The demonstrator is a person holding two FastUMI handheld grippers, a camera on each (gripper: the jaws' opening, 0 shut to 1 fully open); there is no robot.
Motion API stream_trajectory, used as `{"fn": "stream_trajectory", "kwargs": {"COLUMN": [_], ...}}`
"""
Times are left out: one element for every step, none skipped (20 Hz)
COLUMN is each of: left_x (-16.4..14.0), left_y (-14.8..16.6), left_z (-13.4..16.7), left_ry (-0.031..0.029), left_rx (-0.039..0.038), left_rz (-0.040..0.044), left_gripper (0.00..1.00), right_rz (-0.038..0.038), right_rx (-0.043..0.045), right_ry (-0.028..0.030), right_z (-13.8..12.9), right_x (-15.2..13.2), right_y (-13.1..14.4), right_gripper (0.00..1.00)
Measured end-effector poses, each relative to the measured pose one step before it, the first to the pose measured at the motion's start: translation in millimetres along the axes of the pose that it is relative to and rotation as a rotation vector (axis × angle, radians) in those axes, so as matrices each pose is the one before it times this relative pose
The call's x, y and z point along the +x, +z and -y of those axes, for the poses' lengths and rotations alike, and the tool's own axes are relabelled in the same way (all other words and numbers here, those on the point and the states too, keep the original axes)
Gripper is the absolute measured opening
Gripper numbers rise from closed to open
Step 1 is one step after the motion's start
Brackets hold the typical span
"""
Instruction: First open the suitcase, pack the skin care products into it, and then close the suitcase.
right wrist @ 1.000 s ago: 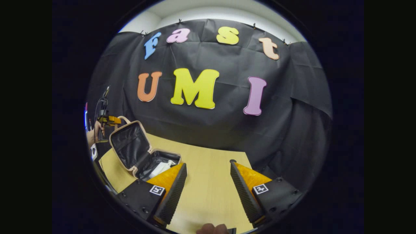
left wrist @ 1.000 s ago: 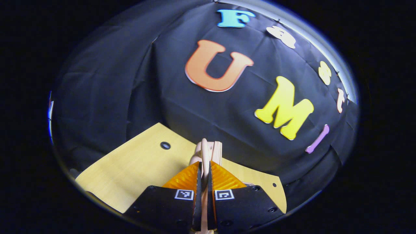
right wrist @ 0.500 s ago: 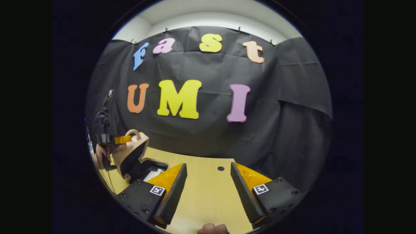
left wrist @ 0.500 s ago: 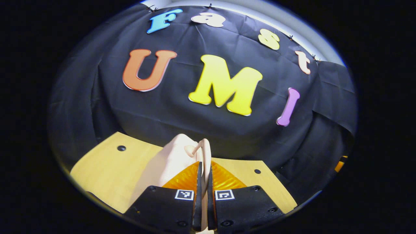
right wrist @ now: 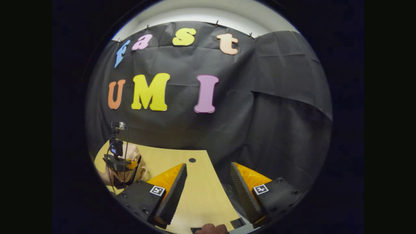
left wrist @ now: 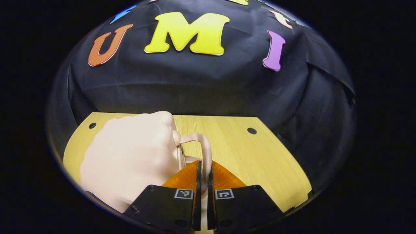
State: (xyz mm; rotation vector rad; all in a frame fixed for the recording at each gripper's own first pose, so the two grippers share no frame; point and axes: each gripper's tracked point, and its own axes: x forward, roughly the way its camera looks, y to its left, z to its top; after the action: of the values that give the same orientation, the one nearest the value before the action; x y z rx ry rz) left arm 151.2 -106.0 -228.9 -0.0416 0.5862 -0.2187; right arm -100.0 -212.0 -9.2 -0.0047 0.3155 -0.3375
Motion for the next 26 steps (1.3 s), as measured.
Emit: {"fn": "stream_trajectory", "kwargs": {"left_x": [7.28, 3.07, 3.47, 7.44, 2.09, 1.17, 2.16, -0.53, 1.95, -0.94, -1.73, -3.48, -3.93, -6.16, -6.91, -8.08, -11.81, -12.68, -14.78, -11.5, -12.95, -13.89, -18.53, -15.57, -14.5, -11.65], "left_y": [-8.53, -8.43, -3.38, -1.63, -3.94, -3.42, -2.57, -1.13, -2.25, -0.52, -0.84, 1.14, -0.94, 0.97, 2.01, 2.81, 5.99, 8.6, 14.75, 13.69, 18.98, 20.25, 31.12, 30.81, 24.73, 22.87], "left_z": [3.99, 2.08, 3.01, 5.87, 1.21, 0.42, 0.33, 3.68, 3.36, 1.52, 2.75, 3.82, 3.97, -0.13, 0.69, 0.31, -2.23, -3.33, -4.88, -3.75, -5.49, -5.05, -8.55, -10.13, -6.04, -5.68], "left_ry": [0.02116, 0.01709, 0.02459, 0.01055, 0.01047, 0.01776, 0.01748, -0.00651, -0.01037, -0.01227, -0.02017, -0.02395, -0.02159, -0.00567, -0.00664, -0.00597, -0.00241, 0.00233, 0.00503, 0.00446, 0.00529, 0.00536, 0.01081, 0.01535, 0.00773, 0.01314], "left_rx": [0.01914, 0.0186, 0.02974, 0.0283, 0.0137, 0.02346, 0.02369, 0.00636, 0.00382, 0.00298, -0.00585, -0.01341, -0.02397, -0.0126, -0.01301, -0.01265, -0.01946, -0.01711, -0.01152, -0.00144, 0.00438, 0.00744, 0.0114, 0.00807, 0.00356, -0.00024], "left_rz": [-0.01974, -0.0211, -0.00915, -0.004, -0.01513, -0.01684, -0.00737, -0.00727, -0.01101, -0.01664, -0.01216, -0.00886, -0.00309, 0.00091, 0.00169, 0.0063, 0.01956, 0.0277, 0.04486, 0.04209, 0.05553, 0.05925, 0.09658, 0.09513, 0.07143, 0.05644], "left_gripper": [0.1, 0.1, 0.1, 0.1, 0.1, 0.11, 0.14, 0.18, 0.21, 0.27, 0.29, 0.22, 0.37, 0.45, 0.58, 0.6, 0.64, 0.64, 0.64, 0.64, 0.64, 0.64, 0.64, 0.64, 0.68, 0.89], "right_rz": [-0.01182, -0.01108, -0.00811, -0.00609, -0.0046, -0.00303, -0.00259, -0.00059, -0.00264, -0.00111, -0.00045, -0.00275, -0.00232, 0.00007, 0.00116, 0.0034, 0.00361, -0.00151, -0.00478, -0.00301, 0.00498, 0.01184, 0.0282, 0.03409, 0.02824, 0.02904], "right_rx": [0.0091, 0.00758, 0.00496, 0.00766, 0.00272, 0.00102, 0.00075, 0.00973, 0.0073, 0.00405, 0.00225, 0.00033, 0.00114, 0.00146, 0.00178, 0.00345, 0.00722, 0.01154, 0.01137, 0.00342, -0.01184, -0.01921, -0.0206, -0.01223, -0.00807, -0.00564], "right_ry": [-0.00572, -0.0045, -0.00498, -0.00267, 0.00181, 0.00664, 0.01141, 0.01249, 0.01045, 0.01181, 0.00965, 0.01151, 0.00947, 0.01038, 0.00806, 0.00791, 0.00909, 0.01158, 0.01857, 0.01798, 0.01748, 0.02145, 0.03518, 0.03645, 0.02406, 0.01938], "right_z": [6.53, 3.72, 3.42, 4.28, 1.22, 0.2, -1.44, -3.75, -3.27, -3.5, -2.88, -3.5, -3.96, -2.67, -3.38, -4.29, -6.01, -7.01, -10.78, -10.43, -10.85, -13.24, -21.23, -17.63, -12.46, -11.42], "right_x": [2.25, 2.64, 3.38, 4.33, 2.96, 3.37, 6.17, 3.24, 2.01, 1.67, 1.52, 2.24, 1.77, 1.63, 0.89, 2.13, 2.81, 2.58, 2.58, 2.25, 2.77, 1.74, 0.78, 1.26, 2.48, 1.97], "right_y": [-4.6, -3.28, -2.93, -2.31, -1.2, -1.15, -0.32, 0.4, -0.61, -1.54, -0.66, -1.89, -0.64, -0.7, 0.97, 1.9, 3.34, 1.73, -0.23, -0.19, 1.95, 4.09, 10.58, 14.43, 10.1, 12.07], "right_gripper": [0.8, 0.8, 0.8, 0.8, 0.79, 0.8, 0.8, 0.8, 0.82, 0.8, 0.78, 0.8, 0.78, 0.8, 0.8, 0.8, 0.8, 0.78, 0.78, 0.8, 0.8, 0.78, 0.8, 0.78, 0.78, 0.78]}}
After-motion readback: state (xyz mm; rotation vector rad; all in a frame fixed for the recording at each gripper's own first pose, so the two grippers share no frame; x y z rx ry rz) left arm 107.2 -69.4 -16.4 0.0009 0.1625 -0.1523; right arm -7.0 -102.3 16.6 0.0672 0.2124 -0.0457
